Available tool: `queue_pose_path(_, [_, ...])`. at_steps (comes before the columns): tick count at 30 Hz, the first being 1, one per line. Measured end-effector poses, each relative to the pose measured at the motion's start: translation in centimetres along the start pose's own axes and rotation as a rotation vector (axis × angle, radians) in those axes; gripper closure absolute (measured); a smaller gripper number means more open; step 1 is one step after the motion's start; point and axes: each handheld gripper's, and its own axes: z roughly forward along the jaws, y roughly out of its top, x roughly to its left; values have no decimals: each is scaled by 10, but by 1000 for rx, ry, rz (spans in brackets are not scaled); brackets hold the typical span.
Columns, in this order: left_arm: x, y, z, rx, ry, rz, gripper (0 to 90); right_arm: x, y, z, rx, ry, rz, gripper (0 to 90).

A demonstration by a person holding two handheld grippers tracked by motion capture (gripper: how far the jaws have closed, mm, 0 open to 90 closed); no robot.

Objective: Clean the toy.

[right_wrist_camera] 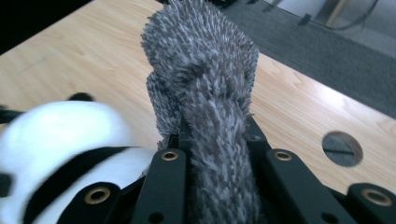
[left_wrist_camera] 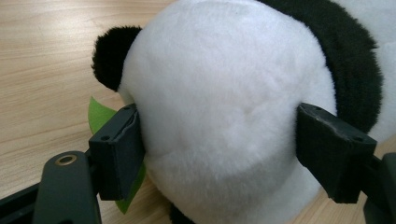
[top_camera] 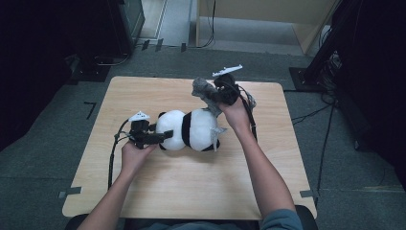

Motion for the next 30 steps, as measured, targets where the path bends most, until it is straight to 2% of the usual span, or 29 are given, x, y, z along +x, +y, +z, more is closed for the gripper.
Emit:
queue_pose_path(4, [0,-1,0,-12,7,14,202,20,6,-7,1,25,-34,770])
queue_pose_path(8, [0,-2,0,-23,7,12,199,38,12,-12,-21,77,-49,768])
queue_pose_path(13, [0,-3,1,-31,5,14,198,63,15,-8,-24,140,-69,766])
queue_pose_path(19, [1,-3,1,-40,5,15,197,91,17,12,-17,212,-82,766])
queue_pose_path(22, [1,-4,1,-41,7,17,196,104,15,27,13,203,-111,765])
queue_pose_path(30, [0,-4,1,-45,14,12,197,114,0,58,73,227,-87,762])
